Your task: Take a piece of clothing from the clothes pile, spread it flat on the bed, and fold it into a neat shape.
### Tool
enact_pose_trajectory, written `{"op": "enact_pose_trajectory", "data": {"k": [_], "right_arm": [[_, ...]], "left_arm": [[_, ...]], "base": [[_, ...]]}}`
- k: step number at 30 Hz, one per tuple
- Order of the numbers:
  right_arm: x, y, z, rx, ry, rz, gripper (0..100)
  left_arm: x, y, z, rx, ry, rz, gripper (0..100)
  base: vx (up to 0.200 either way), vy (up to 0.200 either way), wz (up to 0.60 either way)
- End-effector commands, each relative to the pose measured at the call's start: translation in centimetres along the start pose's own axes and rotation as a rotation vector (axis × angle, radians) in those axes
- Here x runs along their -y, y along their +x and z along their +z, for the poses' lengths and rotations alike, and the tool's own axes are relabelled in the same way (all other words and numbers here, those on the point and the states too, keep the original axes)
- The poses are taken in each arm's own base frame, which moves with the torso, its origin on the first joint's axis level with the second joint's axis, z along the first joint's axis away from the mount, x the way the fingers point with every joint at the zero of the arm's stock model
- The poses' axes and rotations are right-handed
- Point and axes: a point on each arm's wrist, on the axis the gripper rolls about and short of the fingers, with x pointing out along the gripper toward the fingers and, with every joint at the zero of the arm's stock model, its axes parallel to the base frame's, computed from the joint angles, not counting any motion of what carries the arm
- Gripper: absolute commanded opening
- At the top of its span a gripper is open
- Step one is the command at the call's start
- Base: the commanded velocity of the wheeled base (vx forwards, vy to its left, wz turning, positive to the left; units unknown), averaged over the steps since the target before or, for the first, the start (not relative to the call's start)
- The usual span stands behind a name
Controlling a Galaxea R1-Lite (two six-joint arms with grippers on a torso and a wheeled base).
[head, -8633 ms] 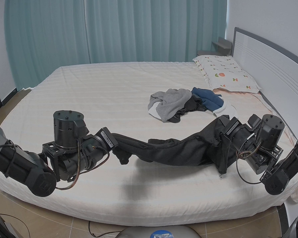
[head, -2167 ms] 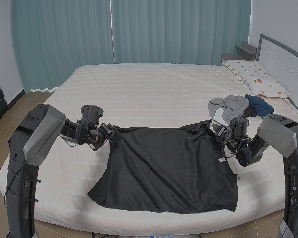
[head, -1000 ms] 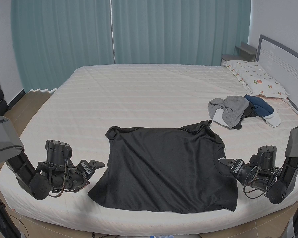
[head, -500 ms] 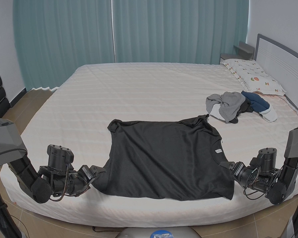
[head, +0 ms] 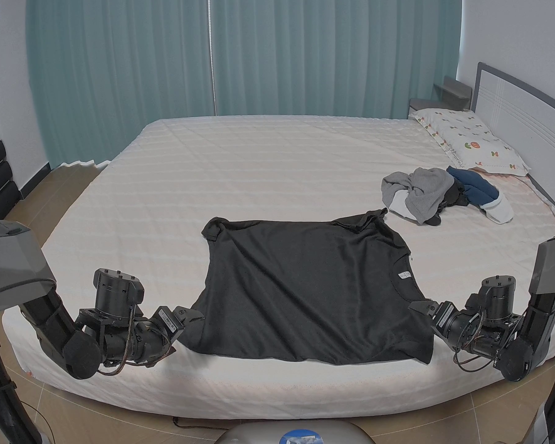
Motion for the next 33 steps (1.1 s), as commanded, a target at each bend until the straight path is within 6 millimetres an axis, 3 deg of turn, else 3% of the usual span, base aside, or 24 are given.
{"op": "enact_pose_trajectory", "data": {"k": [1,7,24,29,33], "right_arm": [[0.1,0.1,-0.1,-0.005,0.0,-0.004,100],[0.1,0.2,-0.1,-0.006,0.0,-0.005,100],[0.4,0.5,-0.3,0.02,-0.004,0.016,100],[0.4,0.6,-0.3,0.017,-0.005,0.017,100],[0.4,0.6,-0.4,0.013,-0.006,0.019,100]], "left_arm": [[0.1,0.1,-0.2,-0.007,-0.009,-0.003,100],[0.7,0.3,0.1,-0.003,-0.059,-0.026,100],[0.9,0.3,-0.2,0.003,-0.043,-0.025,100],[0.9,-0.4,1.1,0.099,-0.041,-0.013,100],[0.3,-1.3,2.3,0.179,0.062,0.024,100]], "base": [[0.0,0.0,0.0],[0.0,0.0,0.0],[0.0,-0.176,0.0],[0.0,0.0,0.0],[0.0,0.0,0.0]]}}
